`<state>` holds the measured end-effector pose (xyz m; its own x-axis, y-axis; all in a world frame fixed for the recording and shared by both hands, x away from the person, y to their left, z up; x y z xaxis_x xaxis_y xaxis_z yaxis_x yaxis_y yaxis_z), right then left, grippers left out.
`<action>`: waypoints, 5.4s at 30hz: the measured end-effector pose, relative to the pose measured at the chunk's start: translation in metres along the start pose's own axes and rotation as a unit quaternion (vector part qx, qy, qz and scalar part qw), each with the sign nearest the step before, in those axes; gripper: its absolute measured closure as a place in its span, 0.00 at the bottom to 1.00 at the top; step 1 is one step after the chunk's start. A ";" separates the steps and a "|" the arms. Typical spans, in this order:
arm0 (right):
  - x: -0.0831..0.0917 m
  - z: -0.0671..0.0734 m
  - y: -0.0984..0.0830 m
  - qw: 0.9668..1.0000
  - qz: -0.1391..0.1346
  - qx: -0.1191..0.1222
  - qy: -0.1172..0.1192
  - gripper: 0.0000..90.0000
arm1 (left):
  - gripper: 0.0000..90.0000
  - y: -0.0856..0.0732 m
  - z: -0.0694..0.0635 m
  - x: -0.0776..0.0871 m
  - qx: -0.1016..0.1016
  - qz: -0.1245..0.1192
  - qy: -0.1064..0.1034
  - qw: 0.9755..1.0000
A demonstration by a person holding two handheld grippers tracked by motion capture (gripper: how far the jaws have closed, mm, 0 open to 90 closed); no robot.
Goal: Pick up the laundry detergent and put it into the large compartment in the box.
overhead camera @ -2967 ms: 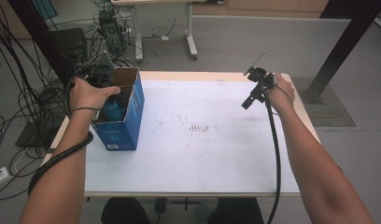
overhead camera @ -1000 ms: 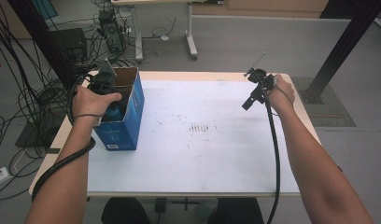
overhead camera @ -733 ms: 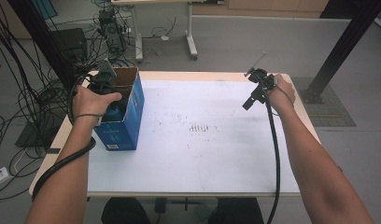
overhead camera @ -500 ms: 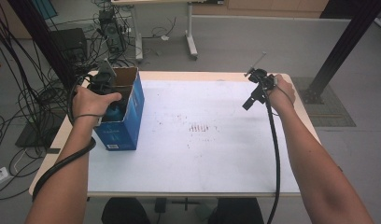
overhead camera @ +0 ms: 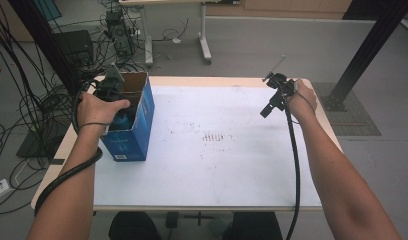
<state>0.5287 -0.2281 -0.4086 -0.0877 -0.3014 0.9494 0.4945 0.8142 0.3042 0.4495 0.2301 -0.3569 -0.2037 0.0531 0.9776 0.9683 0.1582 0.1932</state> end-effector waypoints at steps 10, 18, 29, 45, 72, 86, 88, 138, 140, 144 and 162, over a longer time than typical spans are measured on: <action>0.000 0.000 0.000 1.000 -0.001 0.002 -0.002 0.08 | 0.42 0.000 0.001 0.000 0.003 -0.001 -0.002 1.000; 0.000 0.001 0.001 1.000 -0.001 0.000 -0.001 0.08 | 0.42 0.000 0.002 0.000 0.007 -0.002 -0.004 1.000; 0.001 0.000 0.001 1.000 -0.003 0.001 -0.001 0.08 | 0.42 -0.001 0.001 0.000 0.007 -0.003 -0.001 1.000; 0.000 0.001 0.000 1.000 -0.003 -0.001 0.002 0.08 | 0.37 -0.001 0.001 0.001 0.013 -0.002 -0.005 1.000; 0.000 0.003 0.002 1.000 -0.003 0.002 0.001 0.08 | 0.34 0.006 -0.006 0.042 -0.003 -0.036 -0.003 0.999; 0.002 0.004 0.003 1.000 -0.003 0.007 -0.001 0.08 | 0.22 0.005 -0.022 0.085 -0.022 -0.061 -0.011 0.998; 0.002 0.004 0.003 1.000 -0.003 0.006 -0.002 0.08 | 0.19 0.004 -0.026 0.090 -0.027 -0.063 -0.011 0.998; 0.006 0.009 0.000 1.000 -0.001 0.002 -0.001 0.08 | 0.13 -0.066 -0.164 0.091 -0.245 -0.011 -0.064 0.967; 0.005 0.009 -0.001 1.000 -0.002 0.002 0.001 0.08 | 0.15 -0.069 -0.168 0.085 -0.250 -0.008 -0.069 0.966; 0.004 0.008 -0.002 1.000 0.002 0.003 -0.002 0.08 | 0.16 -0.077 -0.174 0.069 -0.266 0.001 -0.073 0.961; 0.000 0.008 -0.007 1.000 0.007 -0.001 -0.002 0.08 | 0.14 -0.096 -0.180 0.000 -0.282 0.018 -0.050 0.958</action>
<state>0.5183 -0.2298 -0.4097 -0.0839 -0.2880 0.9540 0.4968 0.8178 0.2906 0.3822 0.0375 -0.3602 -0.1542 0.1466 0.9771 0.8936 -0.4013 0.2012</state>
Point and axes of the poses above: each handheld gripper's, and its own axes: x roughly backward along the jaws, y roughly out of its top, z roughly to its left, the point moved 9 cm from there along -x, roughly forward along the jaws, and after that the axes turned 12 degrees about x, right-handed, at the moved point
